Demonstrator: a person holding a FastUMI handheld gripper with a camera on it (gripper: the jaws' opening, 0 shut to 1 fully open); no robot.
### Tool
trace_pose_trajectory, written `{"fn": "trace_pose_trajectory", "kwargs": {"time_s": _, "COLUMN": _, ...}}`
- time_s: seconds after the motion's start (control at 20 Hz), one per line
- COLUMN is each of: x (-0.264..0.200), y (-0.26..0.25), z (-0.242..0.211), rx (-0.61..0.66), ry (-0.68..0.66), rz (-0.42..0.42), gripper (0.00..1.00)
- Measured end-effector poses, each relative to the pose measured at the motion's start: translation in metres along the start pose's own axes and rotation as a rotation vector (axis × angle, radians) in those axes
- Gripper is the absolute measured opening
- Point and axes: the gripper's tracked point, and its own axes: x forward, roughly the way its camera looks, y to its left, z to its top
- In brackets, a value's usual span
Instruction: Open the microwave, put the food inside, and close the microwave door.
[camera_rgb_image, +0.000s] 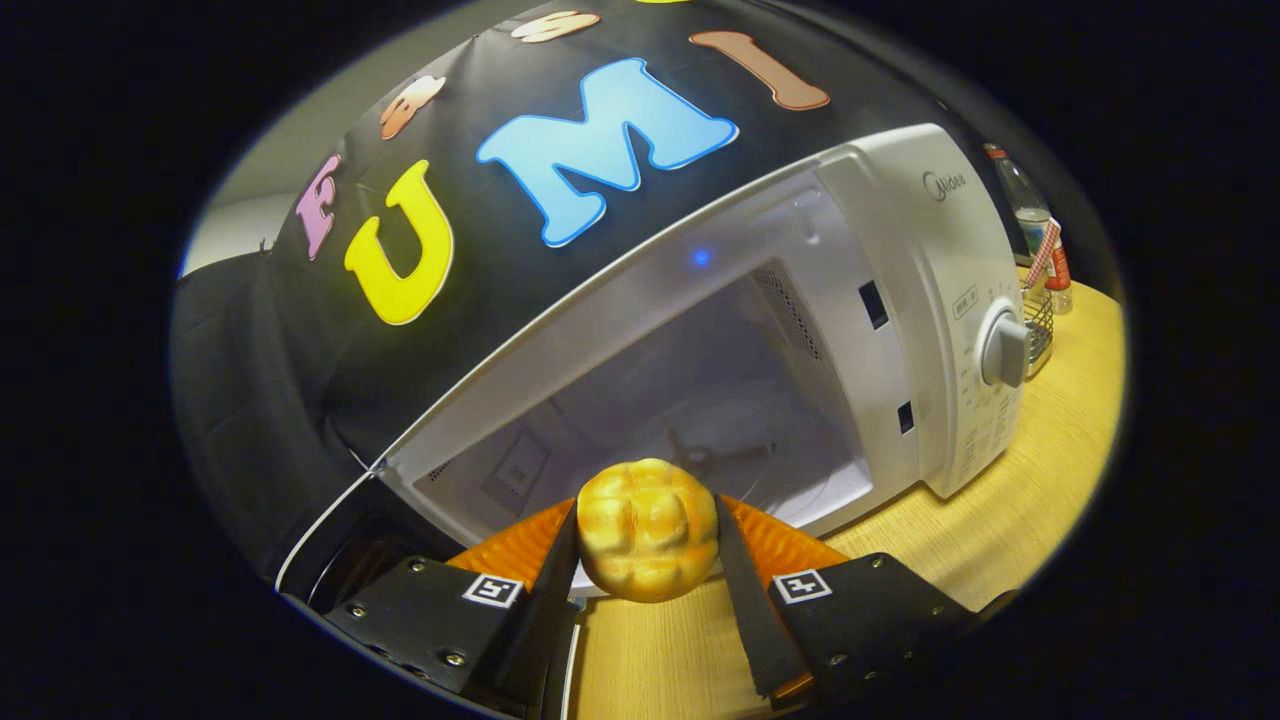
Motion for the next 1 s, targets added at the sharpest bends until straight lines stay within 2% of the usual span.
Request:
{"fn": "trace_pose_trajectory", "kwargs": {"time_s": 0.4, "x": 0.041, "y": -0.015, "z": -0.018, "rx": 0.038, "ry": 0.022, "rz": -0.013, "gripper": 0.76}}
{"fn": "trace_pose_trajectory", "kwargs": {"time_s": 0.5, "x": 0.044, "y": -0.016, "z": -0.021, "rx": 0.030, "ry": 0.024, "rz": -0.024, "gripper": 0.85}}
{"fn": "trace_pose_trajectory", "kwargs": {"time_s": 0.6, "x": 0.042, "y": -0.013, "z": -0.015, "rx": -0.002, "ry": -0.006, "rz": -0.016, "gripper": 0.95}}
{"fn": "trace_pose_trajectory", "kwargs": {"time_s": 0.8, "x": 0.036, "y": -0.013, "z": -0.014, "rx": -0.043, "ry": -0.008, "rz": -0.015, "gripper": 0.96}}
{"fn": "trace_pose_trajectory", "kwargs": {"time_s": 1.0, "x": 0.008, "y": -0.009, "z": -0.011, "rx": -0.113, "ry": -0.005, "rz": -0.015, "gripper": 0.96}}
